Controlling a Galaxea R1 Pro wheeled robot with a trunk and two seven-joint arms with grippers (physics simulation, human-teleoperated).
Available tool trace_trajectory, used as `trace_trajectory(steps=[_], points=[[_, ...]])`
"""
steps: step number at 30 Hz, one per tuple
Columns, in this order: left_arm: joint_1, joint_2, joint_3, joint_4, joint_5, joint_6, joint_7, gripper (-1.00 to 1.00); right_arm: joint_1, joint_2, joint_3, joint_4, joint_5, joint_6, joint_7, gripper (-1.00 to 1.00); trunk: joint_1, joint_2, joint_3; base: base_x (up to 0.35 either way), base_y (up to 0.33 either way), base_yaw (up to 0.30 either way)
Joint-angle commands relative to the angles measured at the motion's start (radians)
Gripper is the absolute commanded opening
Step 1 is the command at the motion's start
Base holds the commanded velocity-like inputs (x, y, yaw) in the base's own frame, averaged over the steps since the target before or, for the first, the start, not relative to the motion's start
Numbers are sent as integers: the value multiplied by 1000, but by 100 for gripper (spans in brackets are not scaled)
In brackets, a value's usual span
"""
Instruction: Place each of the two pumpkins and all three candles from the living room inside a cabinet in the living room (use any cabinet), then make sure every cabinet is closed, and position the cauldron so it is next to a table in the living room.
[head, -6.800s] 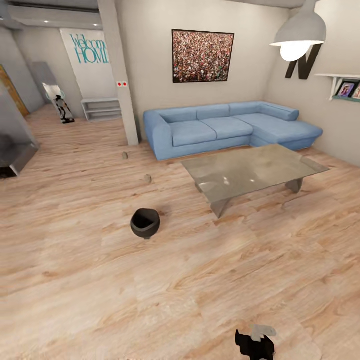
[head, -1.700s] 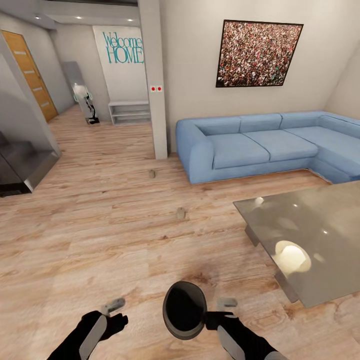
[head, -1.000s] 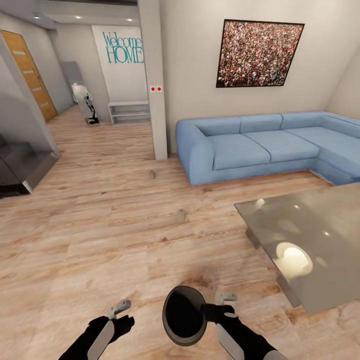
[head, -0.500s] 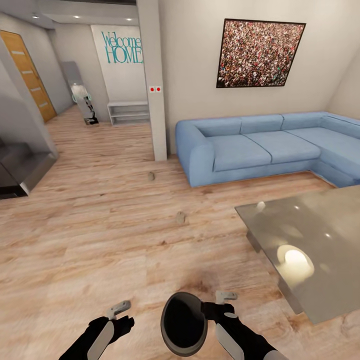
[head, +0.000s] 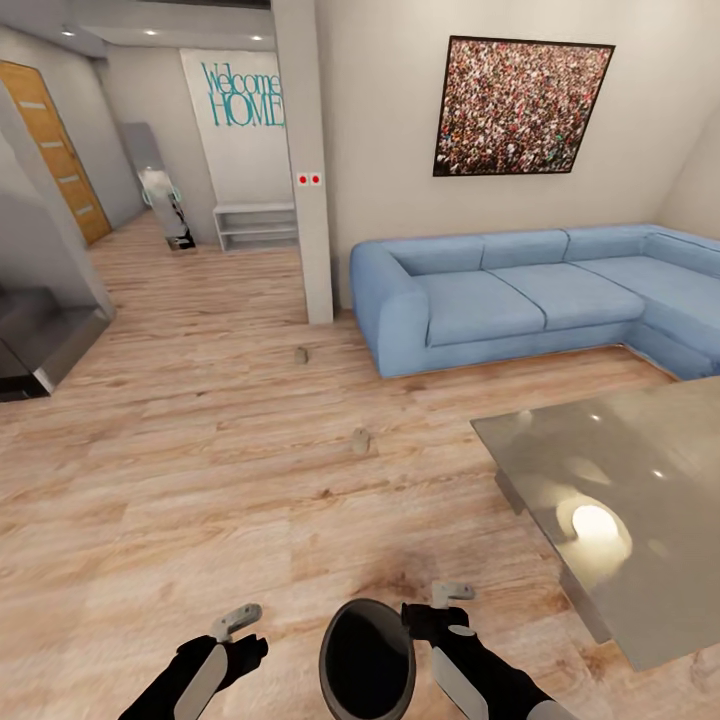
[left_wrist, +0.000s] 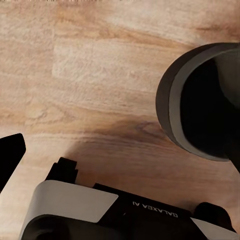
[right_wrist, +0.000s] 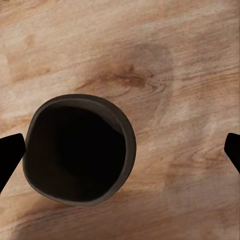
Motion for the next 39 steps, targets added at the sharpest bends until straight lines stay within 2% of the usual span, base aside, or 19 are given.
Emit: trace_trajectory(steps=[1,20,24,29,31,33,35,37,39], points=[[-1,1,-8,-2,10,2,10,100,-1,-1,7,-2,-5,4,-9,100,0,-1,-1,142,0,0],[0,-1,-9,1,7,2,9,100,-1,-1,8,-1,-5,3,-9,100,0,-1,-1,57,-26,0],[0,-6,-13,1,4,-26,9,100,-1,-1,9,0,-5,0,-7,100,0,-1,-1,0,0,0],[0,-9,-16,1,4,-60,9,100,-1,-1,15,3,-5,-1,-7,100,19,-36,-17,0,0,0],[0,-10,-18,1,5,-63,8,100,-1,-1,30,5,-5,-1,-8,100,27,-50,-23,0,0,0],[0,-11,-32,1,4,-64,9,100,-1,-1,51,5,-6,-1,-9,100,35,-64,-29,0,0,0],[0,-11,-76,1,2,-69,9,100,-1,-1,71,6,-6,-2,-10,100,42,-78,-35,0,0,0],[0,-11,-107,1,1,-85,9,100,-1,-1,77,6,-6,-2,-10,100,50,-92,-42,0,0,0],[0,-11,-120,1,4,-111,9,100,-1,-1,80,6,-6,-2,-10,100,58,-106,-48,0,0,0]])
